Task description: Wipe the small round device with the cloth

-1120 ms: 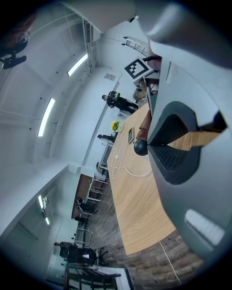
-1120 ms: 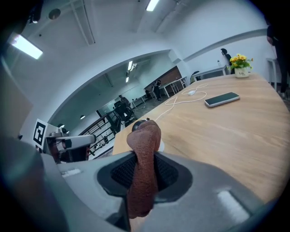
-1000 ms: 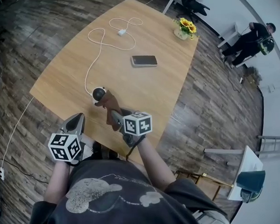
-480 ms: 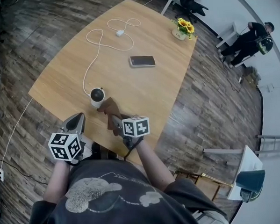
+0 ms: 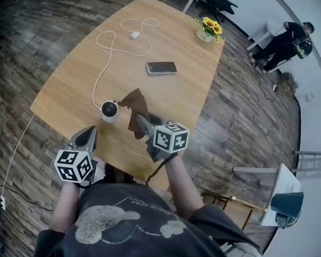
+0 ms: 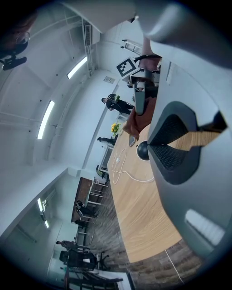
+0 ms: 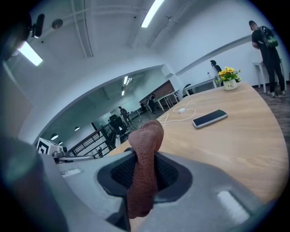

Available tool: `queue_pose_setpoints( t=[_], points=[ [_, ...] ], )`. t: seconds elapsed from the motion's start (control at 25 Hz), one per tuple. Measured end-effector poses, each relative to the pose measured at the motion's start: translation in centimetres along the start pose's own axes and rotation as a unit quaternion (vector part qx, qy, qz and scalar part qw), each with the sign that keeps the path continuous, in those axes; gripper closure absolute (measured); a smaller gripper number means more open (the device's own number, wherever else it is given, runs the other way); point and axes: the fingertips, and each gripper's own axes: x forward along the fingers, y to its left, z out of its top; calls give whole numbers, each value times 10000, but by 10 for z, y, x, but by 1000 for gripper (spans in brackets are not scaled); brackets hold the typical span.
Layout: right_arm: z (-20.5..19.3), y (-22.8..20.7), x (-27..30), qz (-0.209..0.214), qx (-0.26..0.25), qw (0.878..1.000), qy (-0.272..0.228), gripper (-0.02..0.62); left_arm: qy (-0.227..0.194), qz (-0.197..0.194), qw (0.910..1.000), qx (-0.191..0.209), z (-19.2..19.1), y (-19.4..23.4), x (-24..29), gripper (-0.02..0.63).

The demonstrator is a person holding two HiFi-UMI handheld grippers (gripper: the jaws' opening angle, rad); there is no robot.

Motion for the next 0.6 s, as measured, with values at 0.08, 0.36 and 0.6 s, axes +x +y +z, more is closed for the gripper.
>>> queue_pose_setpoints(
  t=[0.08, 0.36, 0.6],
  points=[
    [12, 2, 8, 53, -79, 9999, -95, 520, -13, -37, 10000, 4, 3, -1, 5, 588],
    [10, 8, 50, 344, -256, 9987, 282, 520, -24, -76, 10000, -55, 9, 3, 14, 588],
    [-17, 2, 67, 390, -178, 9959, 797, 520, 28, 34, 9999, -142, 4, 14, 11, 588]
  ],
)
